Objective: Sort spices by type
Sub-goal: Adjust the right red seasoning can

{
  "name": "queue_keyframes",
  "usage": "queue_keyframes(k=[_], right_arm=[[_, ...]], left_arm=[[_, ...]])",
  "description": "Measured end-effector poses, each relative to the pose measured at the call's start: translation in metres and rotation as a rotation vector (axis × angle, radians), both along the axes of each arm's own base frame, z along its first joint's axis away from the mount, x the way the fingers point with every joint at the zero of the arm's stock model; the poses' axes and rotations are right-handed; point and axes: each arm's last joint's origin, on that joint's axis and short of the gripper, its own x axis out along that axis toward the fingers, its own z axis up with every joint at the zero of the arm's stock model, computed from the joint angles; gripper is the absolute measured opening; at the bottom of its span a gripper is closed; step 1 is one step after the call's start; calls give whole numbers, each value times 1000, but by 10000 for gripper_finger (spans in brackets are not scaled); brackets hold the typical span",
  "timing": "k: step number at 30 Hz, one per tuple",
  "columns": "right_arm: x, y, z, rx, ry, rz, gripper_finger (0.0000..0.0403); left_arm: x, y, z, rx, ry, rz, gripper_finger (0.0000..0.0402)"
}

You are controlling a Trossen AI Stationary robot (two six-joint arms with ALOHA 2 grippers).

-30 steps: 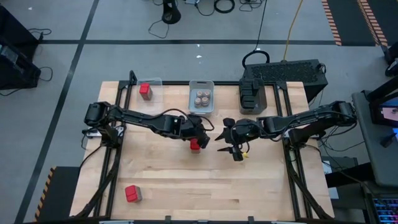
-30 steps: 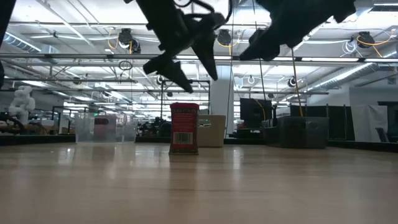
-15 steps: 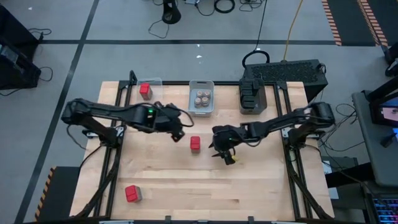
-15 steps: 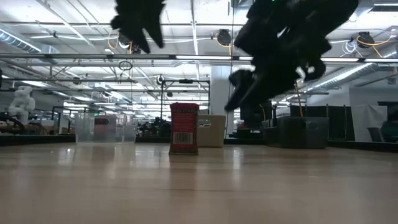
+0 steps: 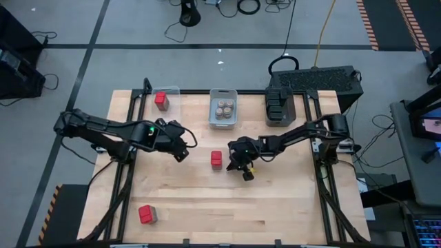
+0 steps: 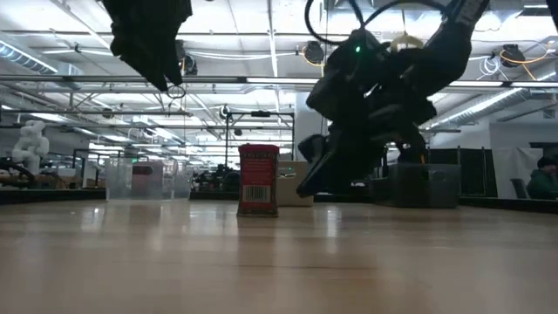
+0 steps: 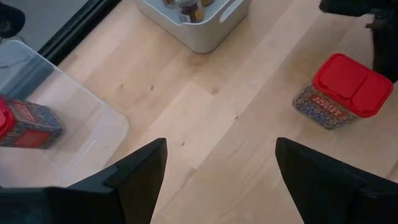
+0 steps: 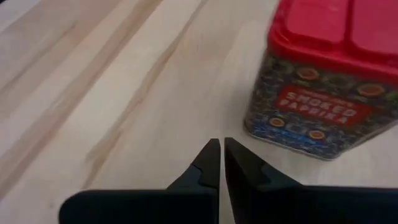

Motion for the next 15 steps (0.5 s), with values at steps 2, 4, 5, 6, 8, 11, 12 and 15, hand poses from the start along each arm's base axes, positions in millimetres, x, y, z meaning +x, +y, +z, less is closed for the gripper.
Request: queue_keyframes(k=[2,4,5,6,8,11,12,15], right_arm=[[3,-3,-5,6,-19,-14,2],[7,-6,-9,6,-44,-27,1],[8,-6,-11,5,-47,-30,1],[10,-7,-13,4,-57,-34,1],[15,-9,-14,-5,-70,-50,1],[25,-10,-13,-16,-84,-67,0],[29,-10,-12,-16,-90,-68,0],[43,-10,-11,-10,-107,-72,0]], left_arm=[[0,0,-3,-10,2,-4,306],[0,-1,-6,-19,17,-8,306],[0,-1,-6,-21,12,-9,306],[1,-1,-5,-22,4,-9,306],[2,-1,-5,-25,-12,-9,306],[4,-1,-4,-31,-32,-11,306],[4,-2,-4,-36,-34,-14,306],[5,-2,-4,-49,-45,-20,306]])
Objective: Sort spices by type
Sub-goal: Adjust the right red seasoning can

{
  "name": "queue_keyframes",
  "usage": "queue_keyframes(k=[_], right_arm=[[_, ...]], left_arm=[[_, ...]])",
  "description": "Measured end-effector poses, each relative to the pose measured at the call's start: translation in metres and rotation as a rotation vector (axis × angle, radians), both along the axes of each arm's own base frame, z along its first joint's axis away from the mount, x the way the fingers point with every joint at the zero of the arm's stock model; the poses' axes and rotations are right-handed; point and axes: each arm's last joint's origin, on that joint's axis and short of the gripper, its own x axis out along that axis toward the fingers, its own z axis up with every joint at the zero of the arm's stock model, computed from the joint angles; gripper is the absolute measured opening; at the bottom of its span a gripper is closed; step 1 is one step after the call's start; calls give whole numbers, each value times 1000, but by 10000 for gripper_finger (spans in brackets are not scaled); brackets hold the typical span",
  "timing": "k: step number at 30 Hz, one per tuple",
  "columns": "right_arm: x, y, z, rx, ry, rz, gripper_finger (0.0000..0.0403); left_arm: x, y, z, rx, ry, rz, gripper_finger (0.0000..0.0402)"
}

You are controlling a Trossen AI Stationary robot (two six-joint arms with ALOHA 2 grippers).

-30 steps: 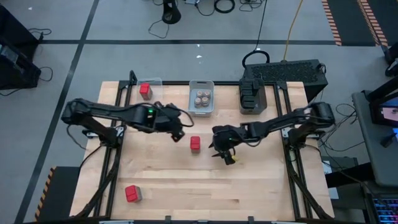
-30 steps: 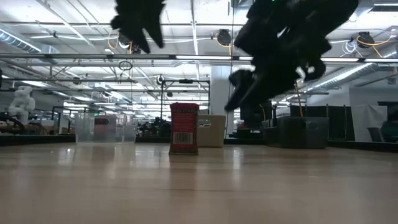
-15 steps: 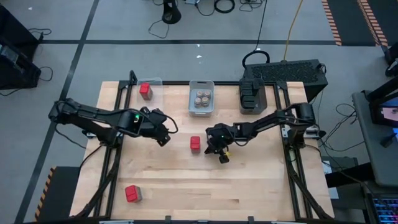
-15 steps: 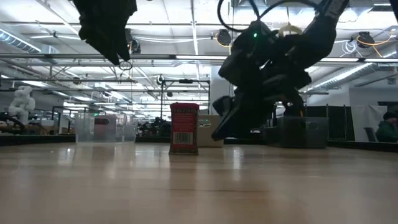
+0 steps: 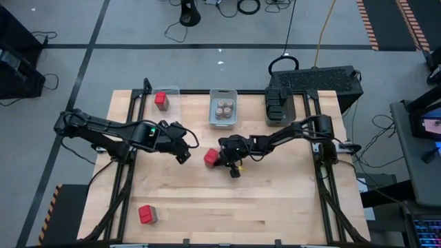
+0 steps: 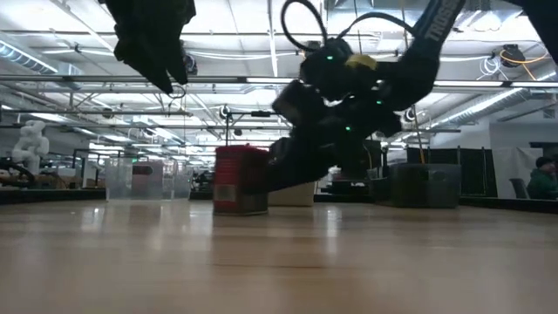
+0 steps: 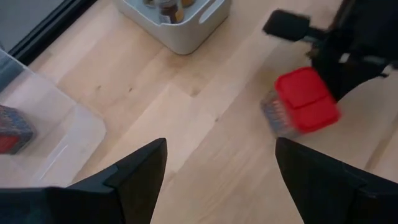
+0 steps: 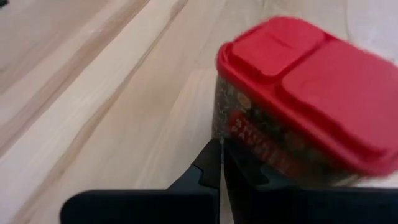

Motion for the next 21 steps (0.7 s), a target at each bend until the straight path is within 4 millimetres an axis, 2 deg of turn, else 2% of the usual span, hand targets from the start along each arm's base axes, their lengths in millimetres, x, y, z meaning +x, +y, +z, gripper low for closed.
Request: queue_keyframes(k=[7,13,17,21], right_arm=[[32,-2,-10,19,-2,-57,0],[51,-3,-23,34,28,-66,0],[52,2,-18,12,46,-71,0],[43,9,2,-56,108,-74,0]], left_arm=[[1,-2,0,-8,-9,-9,306],[0,-4,0,-19,-5,-21,306],[0,-4,0,-25,-7,-16,306],[1,-3,0,-69,-41,68,306]])
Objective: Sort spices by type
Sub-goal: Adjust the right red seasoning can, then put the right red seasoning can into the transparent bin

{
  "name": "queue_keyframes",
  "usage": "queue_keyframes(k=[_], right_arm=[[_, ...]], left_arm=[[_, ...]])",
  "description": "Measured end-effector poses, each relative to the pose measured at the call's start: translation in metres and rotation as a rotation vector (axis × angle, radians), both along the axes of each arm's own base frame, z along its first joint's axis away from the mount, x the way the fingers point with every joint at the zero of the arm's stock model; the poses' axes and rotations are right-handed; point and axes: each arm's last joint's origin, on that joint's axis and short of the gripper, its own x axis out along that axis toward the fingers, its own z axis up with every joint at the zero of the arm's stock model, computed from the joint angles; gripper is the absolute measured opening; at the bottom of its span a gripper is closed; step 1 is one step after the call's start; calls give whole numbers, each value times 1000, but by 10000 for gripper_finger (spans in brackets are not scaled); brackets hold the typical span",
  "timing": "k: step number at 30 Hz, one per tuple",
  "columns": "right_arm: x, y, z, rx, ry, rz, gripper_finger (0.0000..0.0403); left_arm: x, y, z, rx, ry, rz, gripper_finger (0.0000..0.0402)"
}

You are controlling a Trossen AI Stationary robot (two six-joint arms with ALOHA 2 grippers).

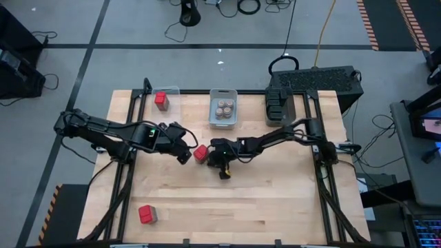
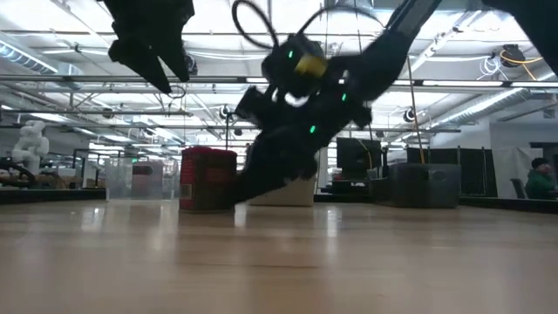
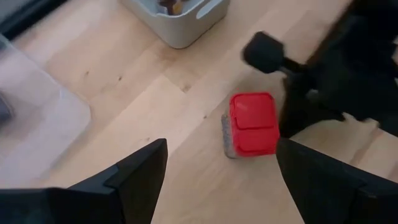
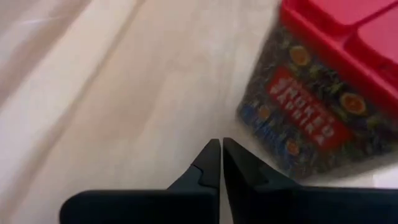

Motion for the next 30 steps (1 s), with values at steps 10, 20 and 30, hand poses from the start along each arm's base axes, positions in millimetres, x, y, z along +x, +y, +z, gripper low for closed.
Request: queue_keyframes(k=[10,20,30], right_arm=[[-40,8,66,-51,61,62,0],[-97,4,89,-60,-53,-35,0],[-104,4,97,-48,-96,-44,0]], left_arm=[[21,-3,-13,-130,-53,90,306],[45,4,-44,-177,43,127,306],[61,8,-56,-233,20,132,306]])
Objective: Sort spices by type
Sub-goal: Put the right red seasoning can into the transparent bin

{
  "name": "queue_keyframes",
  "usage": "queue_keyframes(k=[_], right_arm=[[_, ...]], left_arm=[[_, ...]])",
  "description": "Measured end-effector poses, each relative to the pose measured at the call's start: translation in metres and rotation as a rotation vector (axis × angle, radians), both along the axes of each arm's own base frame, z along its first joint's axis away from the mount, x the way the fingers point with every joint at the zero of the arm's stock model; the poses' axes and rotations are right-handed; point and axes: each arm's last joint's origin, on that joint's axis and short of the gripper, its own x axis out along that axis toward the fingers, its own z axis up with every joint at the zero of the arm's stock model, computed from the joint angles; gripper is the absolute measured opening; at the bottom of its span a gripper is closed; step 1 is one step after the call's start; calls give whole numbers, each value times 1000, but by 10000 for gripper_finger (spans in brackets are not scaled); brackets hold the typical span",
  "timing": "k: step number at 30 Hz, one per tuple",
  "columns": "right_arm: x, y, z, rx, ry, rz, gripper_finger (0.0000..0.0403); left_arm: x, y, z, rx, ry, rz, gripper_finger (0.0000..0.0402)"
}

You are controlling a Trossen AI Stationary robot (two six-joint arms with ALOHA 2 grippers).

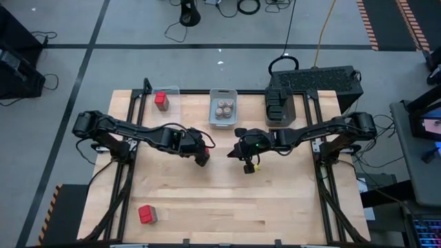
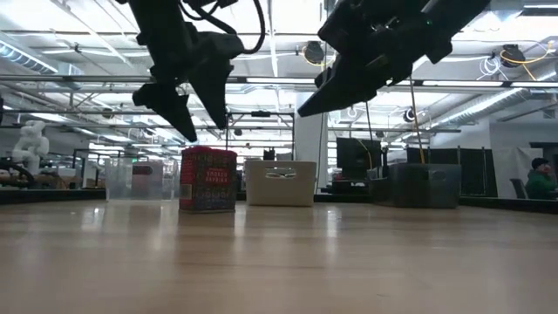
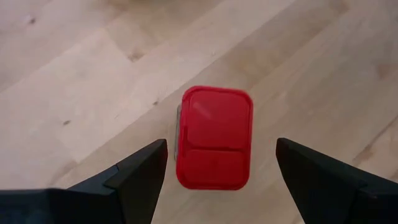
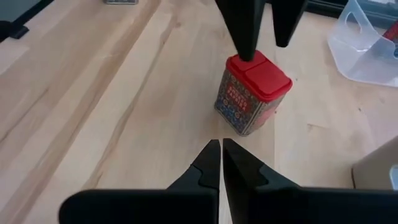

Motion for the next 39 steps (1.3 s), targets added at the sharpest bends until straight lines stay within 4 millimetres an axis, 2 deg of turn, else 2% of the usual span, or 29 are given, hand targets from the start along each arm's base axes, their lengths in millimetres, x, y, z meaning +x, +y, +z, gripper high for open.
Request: queue_keyframes(k=[8,20,39], right_arm=[[0,0,0,-1,5,1,0],[0,0,0,-2,-2,3,0],[0,0,0,-1,-2,5,0]], left_arm=[[0,0,0,19,0,-21,306],[13,0,-26,47,86,-64,306],[18,8,-34,55,108,-65,306]])
